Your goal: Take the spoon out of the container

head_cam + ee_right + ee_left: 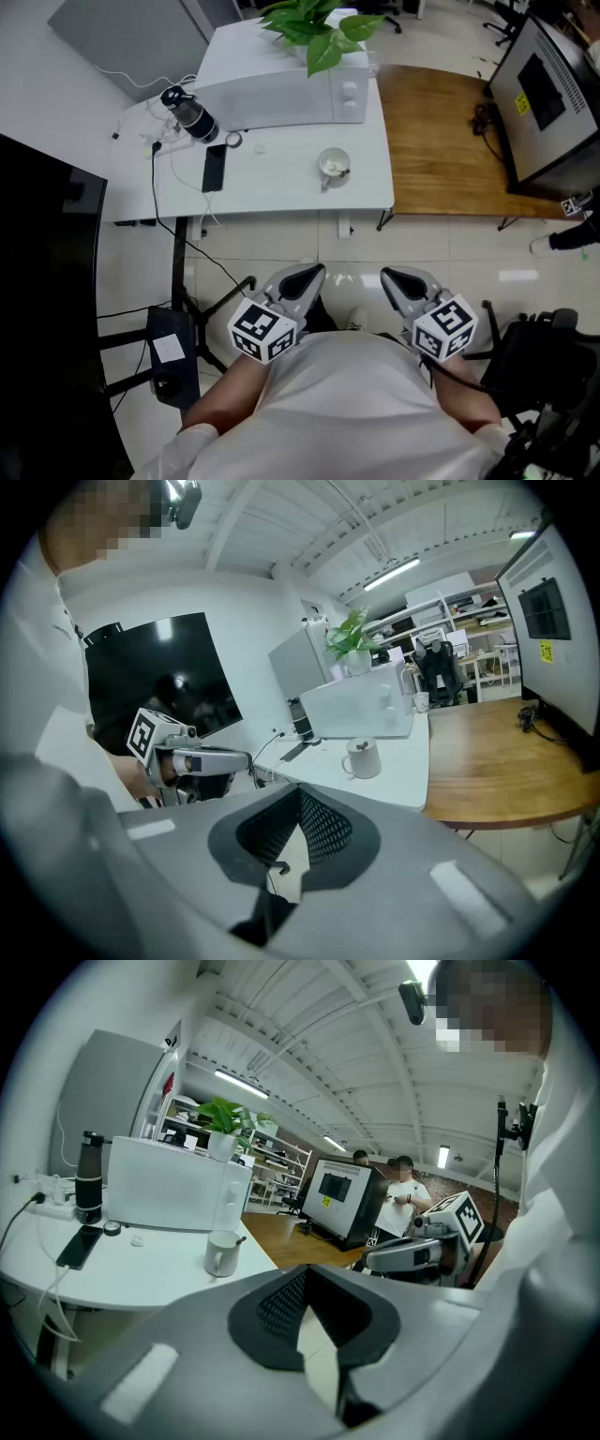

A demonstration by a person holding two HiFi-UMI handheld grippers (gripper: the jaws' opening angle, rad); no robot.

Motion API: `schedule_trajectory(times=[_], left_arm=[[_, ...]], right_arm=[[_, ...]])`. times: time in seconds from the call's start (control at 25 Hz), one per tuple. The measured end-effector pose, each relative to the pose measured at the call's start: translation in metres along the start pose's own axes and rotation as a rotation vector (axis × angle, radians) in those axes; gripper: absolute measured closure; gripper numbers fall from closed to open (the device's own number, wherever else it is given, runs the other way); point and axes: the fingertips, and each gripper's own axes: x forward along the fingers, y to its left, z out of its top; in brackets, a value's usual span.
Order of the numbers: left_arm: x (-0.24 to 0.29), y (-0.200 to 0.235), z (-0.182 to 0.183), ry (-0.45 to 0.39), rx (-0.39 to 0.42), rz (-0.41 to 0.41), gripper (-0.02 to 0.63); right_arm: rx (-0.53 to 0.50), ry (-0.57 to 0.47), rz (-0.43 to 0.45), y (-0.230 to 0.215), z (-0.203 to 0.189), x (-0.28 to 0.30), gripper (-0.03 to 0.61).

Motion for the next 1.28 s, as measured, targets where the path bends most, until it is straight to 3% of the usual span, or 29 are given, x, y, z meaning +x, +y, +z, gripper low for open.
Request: schedule_trajectory(times=[0.24,0.4,0.64,0.96,1.28], left_arm=[[0.019,0.067,0.04,-0.007,0.043,-0.022,0.609],[0.032,0.105,0.068,-0.002,0.1,-0.067,0.611],[0.044,0.154,0.091,0.016,0.113,-0.146,0.609],[0.061,0.185,0.101,0.029,0.07,-0.207,0.609],[0.084,0.185,0.103,0.034,0.057,-0.188,0.609]], right_arm=[[-0.003,-0.005,-0.025,-0.018,0.041,0.057,0.571],[0.011,-0.017,-0.071,-0.033,0.069,0.092,0.571],[0.021,-0.019,-0.149,-0.048,0.096,0.138,0.571],[0.036,-0.027,-0.236,-0.067,0.117,0.163,0.571],[-0.041,0.035,-0.182,-0.082,0.121,0.174,0.571]])
